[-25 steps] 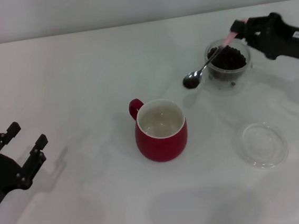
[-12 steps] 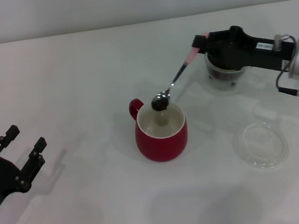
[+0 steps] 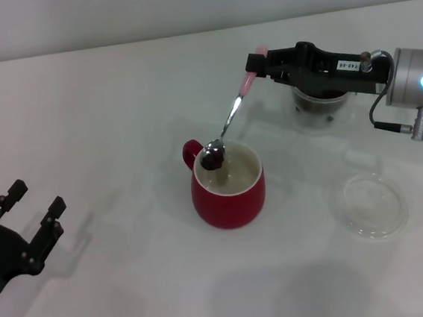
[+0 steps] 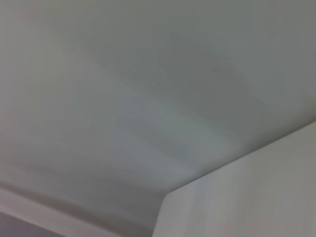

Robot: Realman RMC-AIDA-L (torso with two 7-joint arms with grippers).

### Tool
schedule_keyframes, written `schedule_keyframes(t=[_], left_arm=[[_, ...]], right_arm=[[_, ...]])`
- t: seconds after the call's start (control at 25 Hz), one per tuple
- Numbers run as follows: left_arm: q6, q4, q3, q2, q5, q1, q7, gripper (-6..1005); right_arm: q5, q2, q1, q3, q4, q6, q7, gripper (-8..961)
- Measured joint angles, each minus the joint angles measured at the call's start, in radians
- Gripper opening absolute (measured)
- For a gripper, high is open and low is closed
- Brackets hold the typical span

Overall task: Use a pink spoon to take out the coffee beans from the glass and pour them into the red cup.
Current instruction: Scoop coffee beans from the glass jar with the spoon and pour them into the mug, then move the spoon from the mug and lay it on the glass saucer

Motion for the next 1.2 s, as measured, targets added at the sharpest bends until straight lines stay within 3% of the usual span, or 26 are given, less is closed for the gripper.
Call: schedule_keyframes(t=[0.6, 1.2], left_arm=[[0.0, -0.005, 0.0, -0.001, 0.002, 0.001, 0.0, 593], [0.001, -0.005, 0.011, -0.002, 0.001, 0.001, 0.0, 592]], right_arm=[[-0.007, -0.006, 0.033, -0.05, -0.026, 0.064, -0.291, 145], [0.001, -0.012, 0.022, -0.054, -0.086, 0.05, -0.402, 146]])
